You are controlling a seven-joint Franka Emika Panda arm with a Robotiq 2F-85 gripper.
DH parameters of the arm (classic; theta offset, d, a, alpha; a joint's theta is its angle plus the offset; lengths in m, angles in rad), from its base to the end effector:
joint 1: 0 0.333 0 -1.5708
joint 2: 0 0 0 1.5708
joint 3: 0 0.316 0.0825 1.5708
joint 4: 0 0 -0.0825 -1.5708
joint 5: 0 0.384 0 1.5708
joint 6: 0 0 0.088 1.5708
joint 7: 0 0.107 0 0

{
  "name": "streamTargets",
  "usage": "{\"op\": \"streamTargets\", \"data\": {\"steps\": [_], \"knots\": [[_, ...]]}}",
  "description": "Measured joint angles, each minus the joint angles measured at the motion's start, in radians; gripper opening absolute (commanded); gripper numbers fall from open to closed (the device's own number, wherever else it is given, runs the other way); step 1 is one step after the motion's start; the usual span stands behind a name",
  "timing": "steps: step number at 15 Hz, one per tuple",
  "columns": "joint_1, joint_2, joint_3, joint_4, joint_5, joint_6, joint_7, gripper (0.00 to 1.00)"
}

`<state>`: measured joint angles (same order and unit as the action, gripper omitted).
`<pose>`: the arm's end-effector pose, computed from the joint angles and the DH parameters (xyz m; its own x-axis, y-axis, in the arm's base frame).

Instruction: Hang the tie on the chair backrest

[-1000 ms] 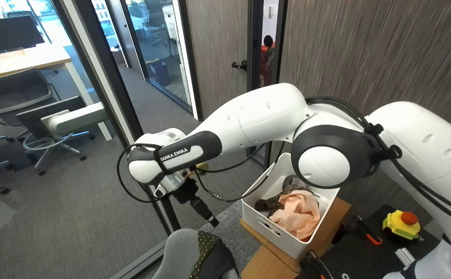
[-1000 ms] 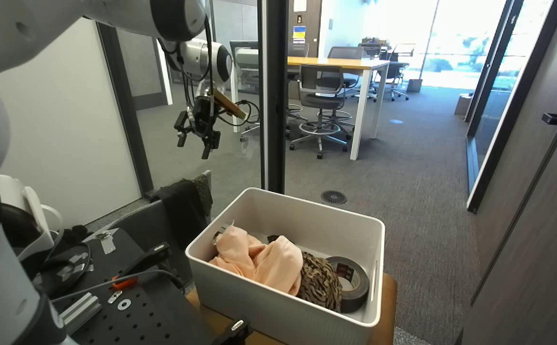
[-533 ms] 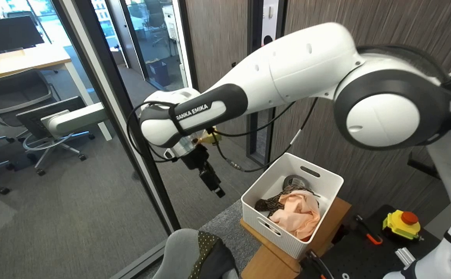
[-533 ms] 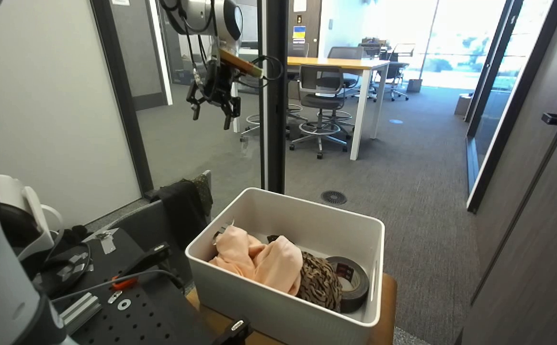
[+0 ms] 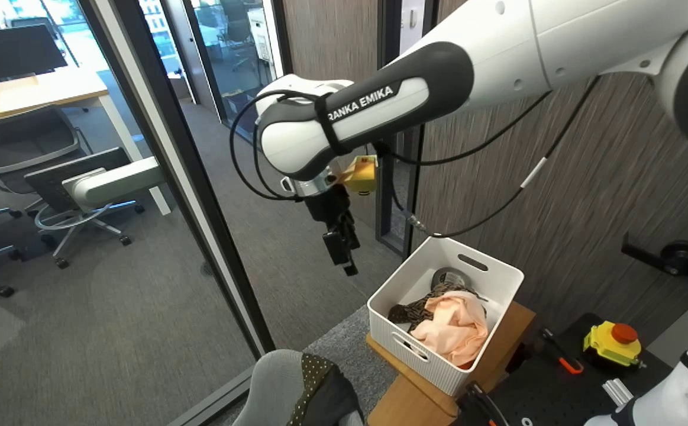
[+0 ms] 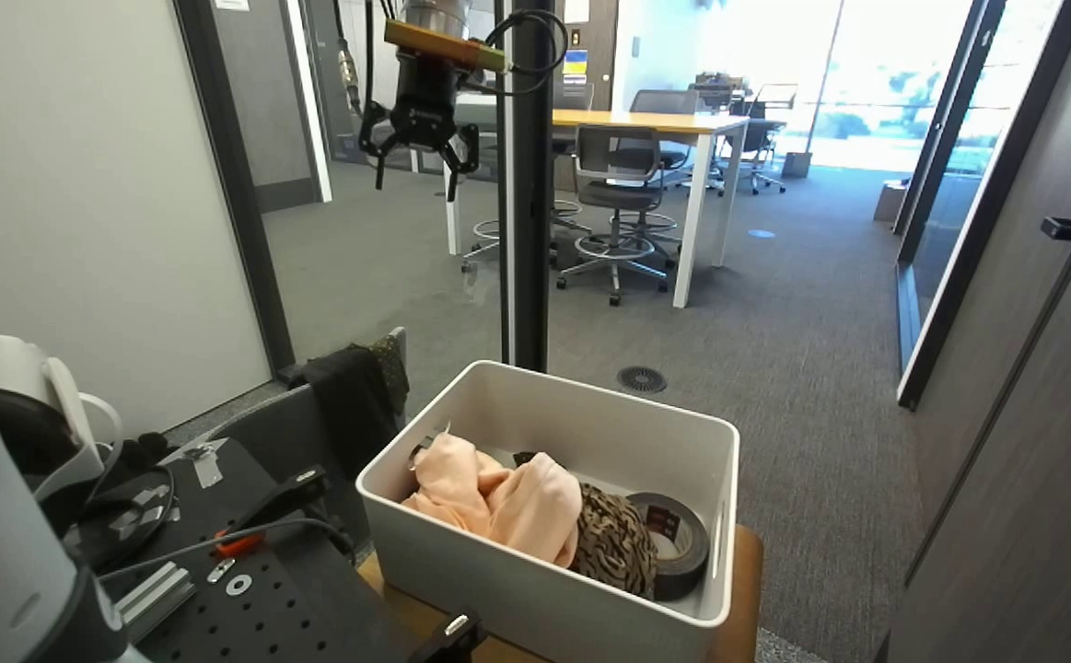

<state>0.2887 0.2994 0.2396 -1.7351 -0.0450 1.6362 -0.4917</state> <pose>0.5181 0.2859 0.3843 0.4536 0.8316 -0.3204 0.8238 -0.5284 -0.2052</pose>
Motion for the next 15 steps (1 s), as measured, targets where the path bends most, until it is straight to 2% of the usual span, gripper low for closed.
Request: {"op": "streamTargets", "data": {"steps": [6, 15], "knots": [[-0.045, -0.286, -0.004, -0.307, 0.085, 0.142, 0.179, 1.00], [-0.048, -0.767, -0.020, -0.774, 0.136, 0.303, 0.439, 1.00]]}}
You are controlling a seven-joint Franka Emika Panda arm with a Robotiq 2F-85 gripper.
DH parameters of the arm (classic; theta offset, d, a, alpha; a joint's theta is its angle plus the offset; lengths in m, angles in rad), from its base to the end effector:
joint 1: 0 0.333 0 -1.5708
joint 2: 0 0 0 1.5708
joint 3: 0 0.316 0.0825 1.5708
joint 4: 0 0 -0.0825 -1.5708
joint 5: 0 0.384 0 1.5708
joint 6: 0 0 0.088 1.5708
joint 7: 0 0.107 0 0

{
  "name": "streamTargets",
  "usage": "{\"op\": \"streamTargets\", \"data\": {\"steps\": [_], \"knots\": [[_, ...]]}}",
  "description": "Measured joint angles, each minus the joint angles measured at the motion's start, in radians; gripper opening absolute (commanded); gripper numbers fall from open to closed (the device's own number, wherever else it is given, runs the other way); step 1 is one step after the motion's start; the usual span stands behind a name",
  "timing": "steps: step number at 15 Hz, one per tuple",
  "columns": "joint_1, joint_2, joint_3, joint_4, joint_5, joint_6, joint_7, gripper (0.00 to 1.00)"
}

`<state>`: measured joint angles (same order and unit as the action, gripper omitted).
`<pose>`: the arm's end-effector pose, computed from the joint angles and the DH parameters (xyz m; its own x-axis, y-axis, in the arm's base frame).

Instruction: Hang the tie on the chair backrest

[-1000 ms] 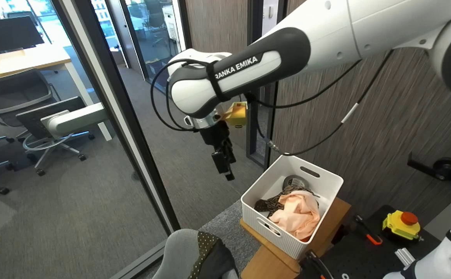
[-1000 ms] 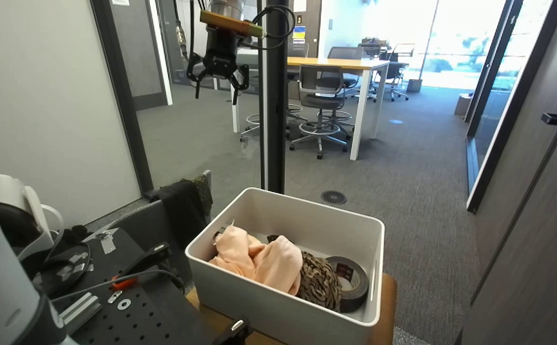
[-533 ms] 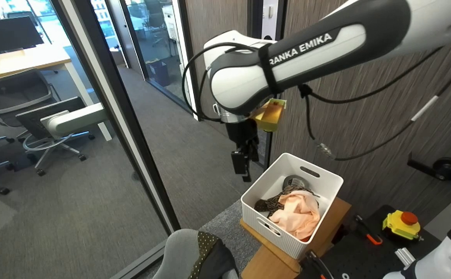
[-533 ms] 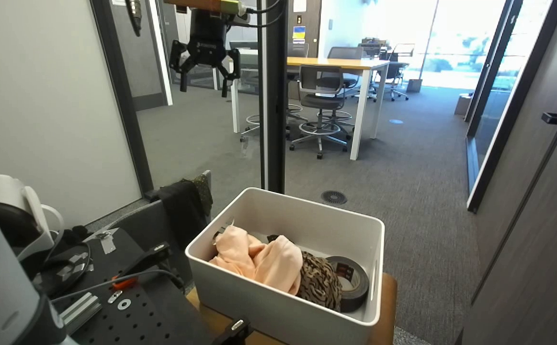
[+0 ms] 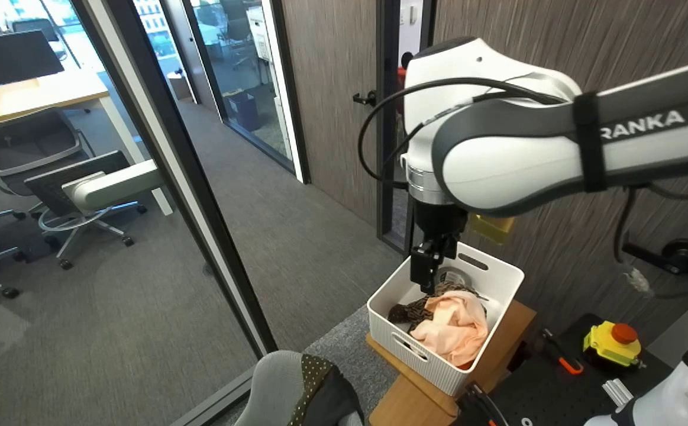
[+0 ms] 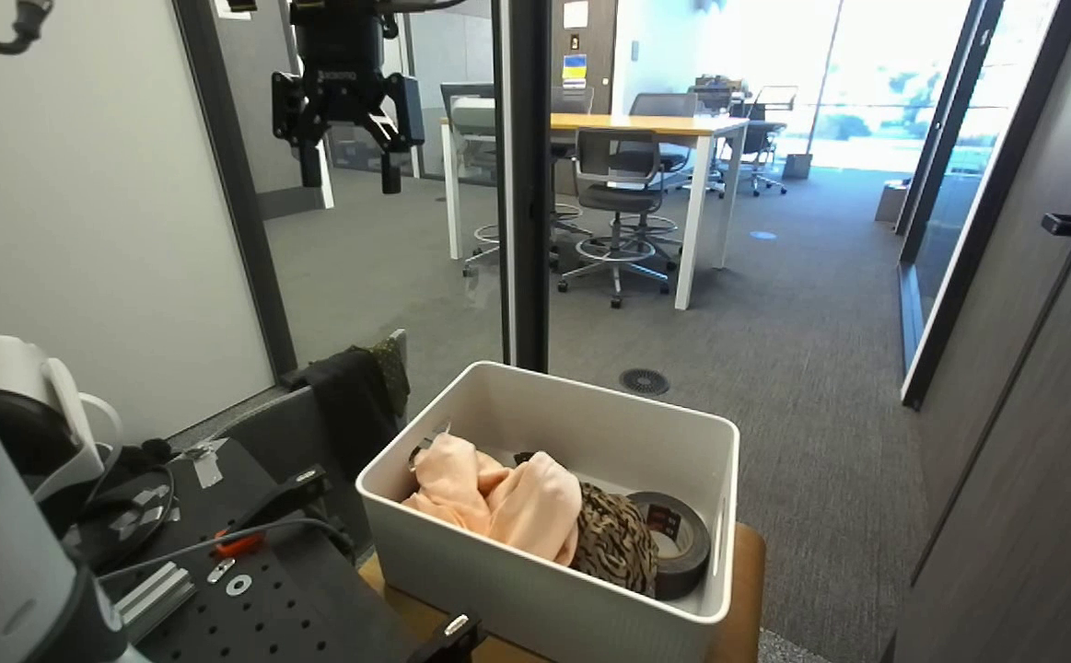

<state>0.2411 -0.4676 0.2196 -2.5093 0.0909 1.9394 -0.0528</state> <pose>0.3452 0.1792 0.4315 0.8963 0.4296 -0.1101 0.4334 -0.9011 0.0119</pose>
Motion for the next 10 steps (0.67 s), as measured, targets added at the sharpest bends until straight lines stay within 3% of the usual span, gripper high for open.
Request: {"op": "streamTargets", "data": {"steps": [4, 10], "knots": [[-0.007, -0.222, -0.042, -0.150, -0.053, -0.017, 0.036, 1.00], [-0.034, -0.537, -0.213, -0.207, -0.080, -0.303, -0.070, 1.00]]}}
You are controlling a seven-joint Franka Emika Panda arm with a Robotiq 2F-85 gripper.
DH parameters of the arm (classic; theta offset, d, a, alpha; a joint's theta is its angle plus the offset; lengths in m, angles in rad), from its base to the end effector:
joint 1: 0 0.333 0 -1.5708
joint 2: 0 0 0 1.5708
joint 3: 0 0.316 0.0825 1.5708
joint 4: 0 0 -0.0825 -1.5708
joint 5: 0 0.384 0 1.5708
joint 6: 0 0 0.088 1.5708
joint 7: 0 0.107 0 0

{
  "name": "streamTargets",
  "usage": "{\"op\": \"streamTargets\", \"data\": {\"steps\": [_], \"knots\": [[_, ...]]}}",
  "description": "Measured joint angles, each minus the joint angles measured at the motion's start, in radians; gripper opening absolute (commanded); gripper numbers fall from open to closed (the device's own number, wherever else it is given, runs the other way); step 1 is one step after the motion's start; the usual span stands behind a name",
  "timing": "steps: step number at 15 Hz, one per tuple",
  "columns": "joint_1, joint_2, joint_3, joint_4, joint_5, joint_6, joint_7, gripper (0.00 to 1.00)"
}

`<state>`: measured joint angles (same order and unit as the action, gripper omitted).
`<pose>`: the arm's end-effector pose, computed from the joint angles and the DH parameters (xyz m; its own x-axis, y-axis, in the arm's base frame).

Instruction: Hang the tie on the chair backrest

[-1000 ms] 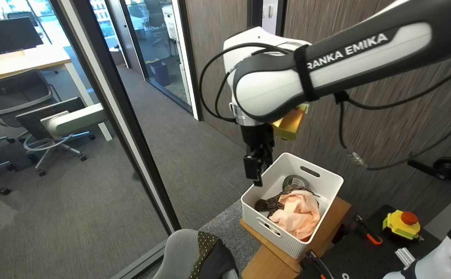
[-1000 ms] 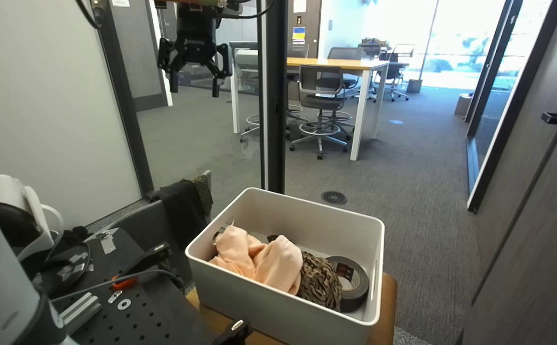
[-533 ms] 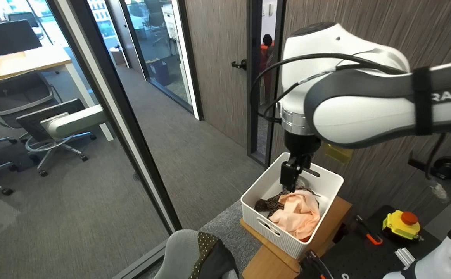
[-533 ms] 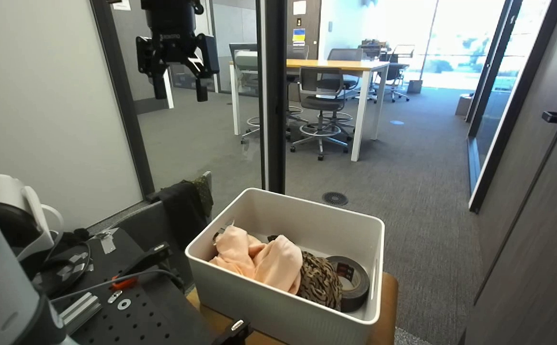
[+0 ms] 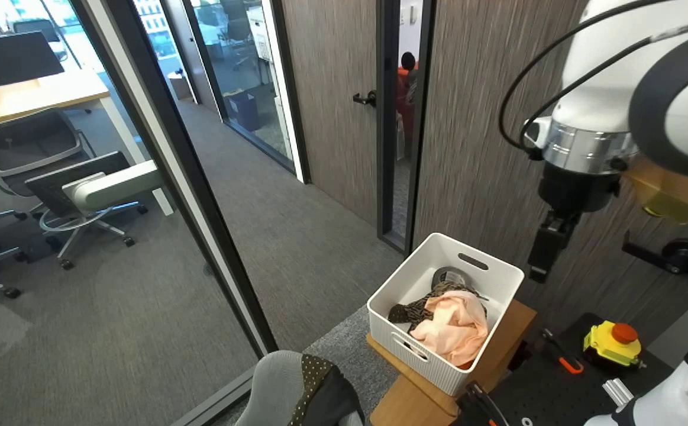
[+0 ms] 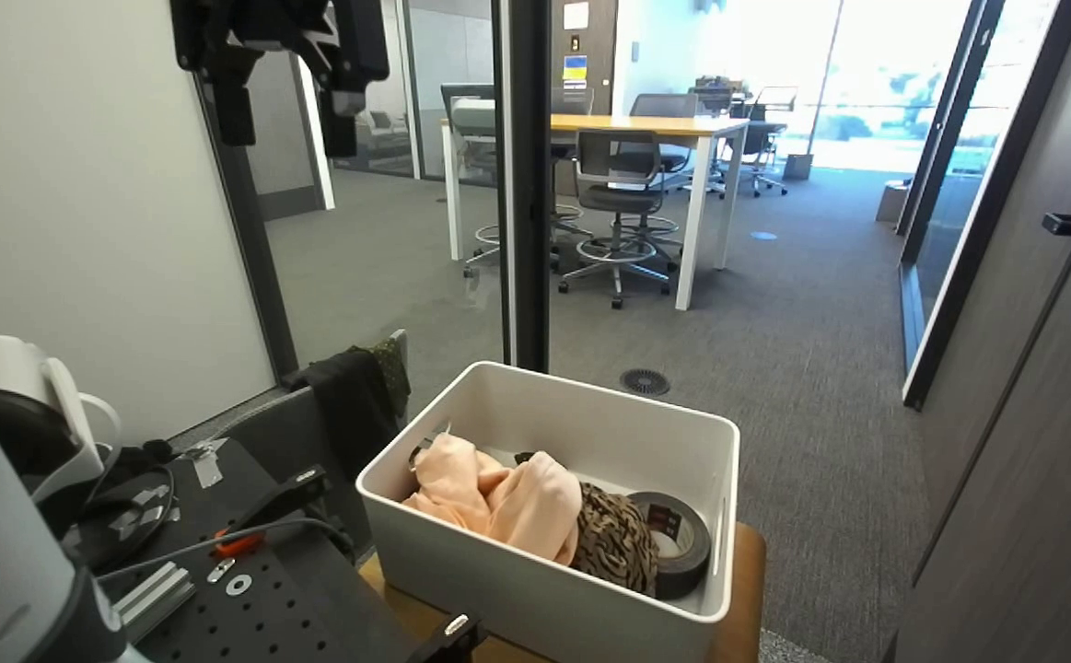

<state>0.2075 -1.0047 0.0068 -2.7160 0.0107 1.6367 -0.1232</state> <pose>0.2432 0.0541 0.4868 0.9423 0.3265 -0.0734 0.3264 -0.9451 -0.0140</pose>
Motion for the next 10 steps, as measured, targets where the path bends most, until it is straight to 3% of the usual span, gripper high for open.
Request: {"op": "streamTargets", "data": {"steps": [4, 10], "knots": [[-0.035, -0.089, -0.069, 0.000, -0.001, -0.076, -0.070, 1.00], [-0.062, -0.103, -0.093, -0.001, -0.001, -0.089, -0.102, 1.00]]}}
